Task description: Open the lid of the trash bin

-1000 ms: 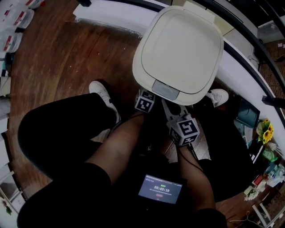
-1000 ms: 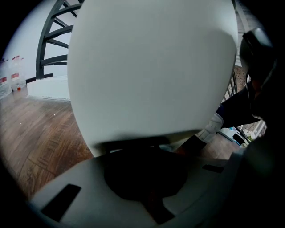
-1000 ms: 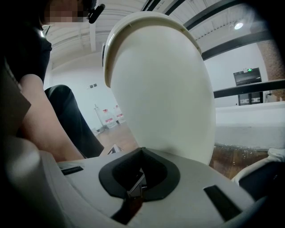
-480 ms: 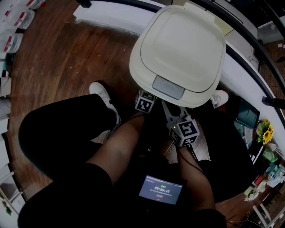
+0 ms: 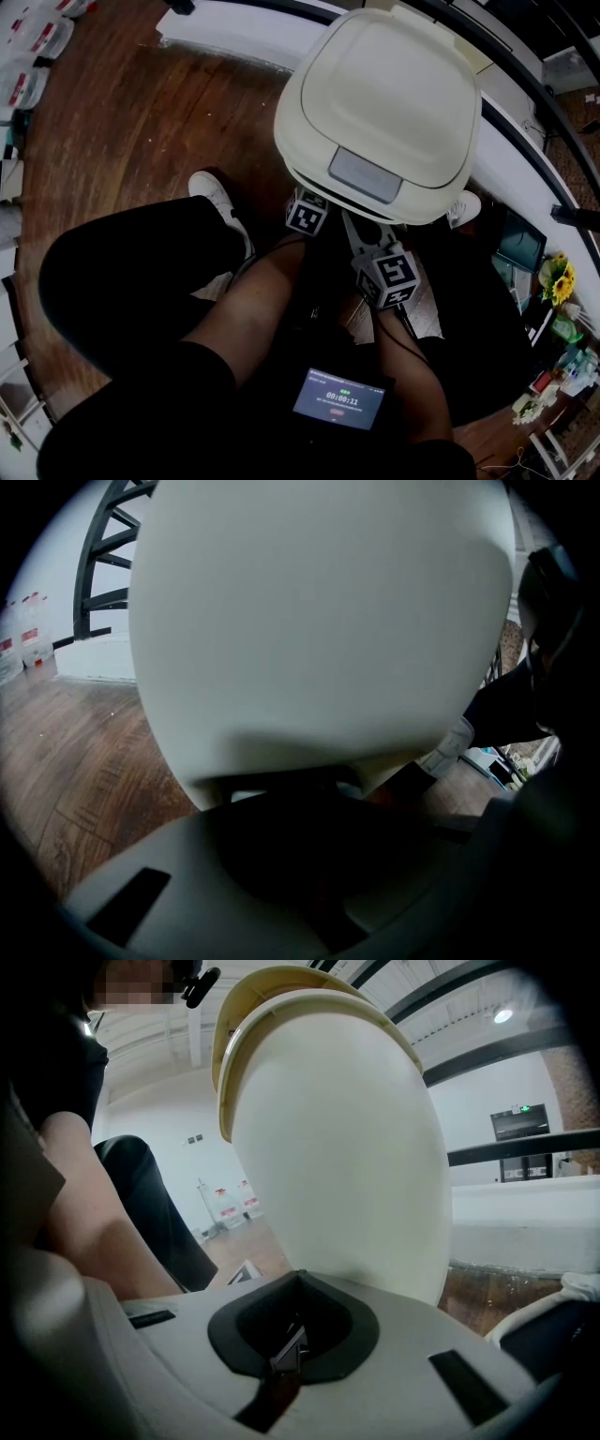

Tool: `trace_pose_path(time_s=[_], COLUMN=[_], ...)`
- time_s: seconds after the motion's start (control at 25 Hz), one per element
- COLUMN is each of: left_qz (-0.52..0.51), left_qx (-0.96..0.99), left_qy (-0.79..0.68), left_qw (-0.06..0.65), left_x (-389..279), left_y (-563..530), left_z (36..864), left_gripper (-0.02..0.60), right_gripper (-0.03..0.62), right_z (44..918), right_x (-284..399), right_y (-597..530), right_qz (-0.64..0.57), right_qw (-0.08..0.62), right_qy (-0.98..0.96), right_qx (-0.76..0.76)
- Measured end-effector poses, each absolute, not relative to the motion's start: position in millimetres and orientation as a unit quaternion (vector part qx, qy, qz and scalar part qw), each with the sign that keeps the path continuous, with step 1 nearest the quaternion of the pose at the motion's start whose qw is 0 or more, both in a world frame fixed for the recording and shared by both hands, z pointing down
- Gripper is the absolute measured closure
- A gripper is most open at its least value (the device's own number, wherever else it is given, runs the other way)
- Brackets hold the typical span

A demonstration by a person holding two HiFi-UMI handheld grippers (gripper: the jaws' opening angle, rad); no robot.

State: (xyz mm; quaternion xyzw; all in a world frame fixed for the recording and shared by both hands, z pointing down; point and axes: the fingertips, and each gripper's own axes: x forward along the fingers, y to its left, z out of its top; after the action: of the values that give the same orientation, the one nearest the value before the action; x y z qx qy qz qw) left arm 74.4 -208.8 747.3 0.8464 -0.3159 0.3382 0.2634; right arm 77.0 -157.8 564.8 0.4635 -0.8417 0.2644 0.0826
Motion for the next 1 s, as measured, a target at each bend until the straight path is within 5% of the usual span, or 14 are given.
trace_pose_path(time_s=[1.0], left_qz=[0.346], left_qx=[0.837], left_qy=[-0.313], left_qw=[0.287], left_x=[75.7], left_y=[-209.4], left_z=[759.2], left_gripper=[0.543], right_gripper=[0.576], right_z=[565.3], right_x=[83.9], right_y=[-159.5], right_qz=[0.264], right_qw=[0.078], right_qy=[-0.839], right_qx=[0.468])
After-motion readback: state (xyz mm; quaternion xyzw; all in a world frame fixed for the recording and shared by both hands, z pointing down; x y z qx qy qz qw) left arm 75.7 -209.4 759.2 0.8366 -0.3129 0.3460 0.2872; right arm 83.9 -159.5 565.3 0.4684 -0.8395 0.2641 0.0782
